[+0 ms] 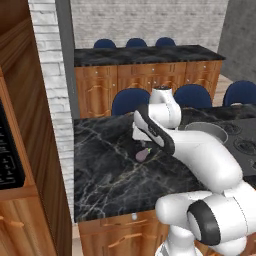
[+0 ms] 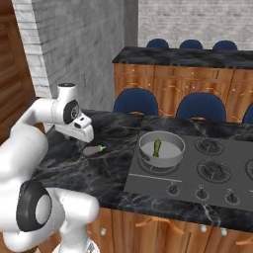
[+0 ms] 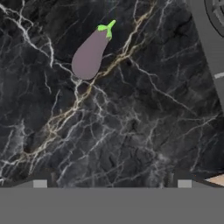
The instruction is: Put the squash and eggplant in the pot. Retrieve the spatula and lightly stir the vegetables in the pot.
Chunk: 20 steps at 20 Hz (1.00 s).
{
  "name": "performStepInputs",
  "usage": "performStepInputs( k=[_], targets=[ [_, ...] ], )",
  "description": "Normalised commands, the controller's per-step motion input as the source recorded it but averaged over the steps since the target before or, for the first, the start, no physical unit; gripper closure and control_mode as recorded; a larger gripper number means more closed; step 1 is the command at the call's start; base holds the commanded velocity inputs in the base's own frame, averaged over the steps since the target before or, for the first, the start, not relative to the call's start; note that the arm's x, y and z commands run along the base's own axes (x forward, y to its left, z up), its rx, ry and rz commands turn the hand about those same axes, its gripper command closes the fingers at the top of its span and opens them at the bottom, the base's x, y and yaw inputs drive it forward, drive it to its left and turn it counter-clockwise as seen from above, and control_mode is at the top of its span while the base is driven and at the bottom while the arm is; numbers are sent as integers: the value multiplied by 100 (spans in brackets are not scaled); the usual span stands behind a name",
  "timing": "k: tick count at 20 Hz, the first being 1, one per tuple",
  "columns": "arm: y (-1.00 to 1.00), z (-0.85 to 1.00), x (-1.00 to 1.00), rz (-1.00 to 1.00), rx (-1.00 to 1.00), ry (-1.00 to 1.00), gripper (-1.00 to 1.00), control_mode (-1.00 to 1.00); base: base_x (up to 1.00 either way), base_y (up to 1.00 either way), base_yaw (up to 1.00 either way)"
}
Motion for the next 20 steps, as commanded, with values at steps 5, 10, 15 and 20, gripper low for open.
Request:
performStepInputs(
  k=[5, 10, 15, 20],
  targets=[
    [0, -65, 60, -12, -5, 2, -100, -100, 0, 0, 0],
    [0, -26, 61, -3, 3, 5, -100, -100, 0, 0, 0],
    [0, -37, 49, 0, 3, 7, -100, -100, 0, 0, 0],
    [0, -43, 42, 0, 0, 2, -100, -100, 0, 0, 0]
  ],
)
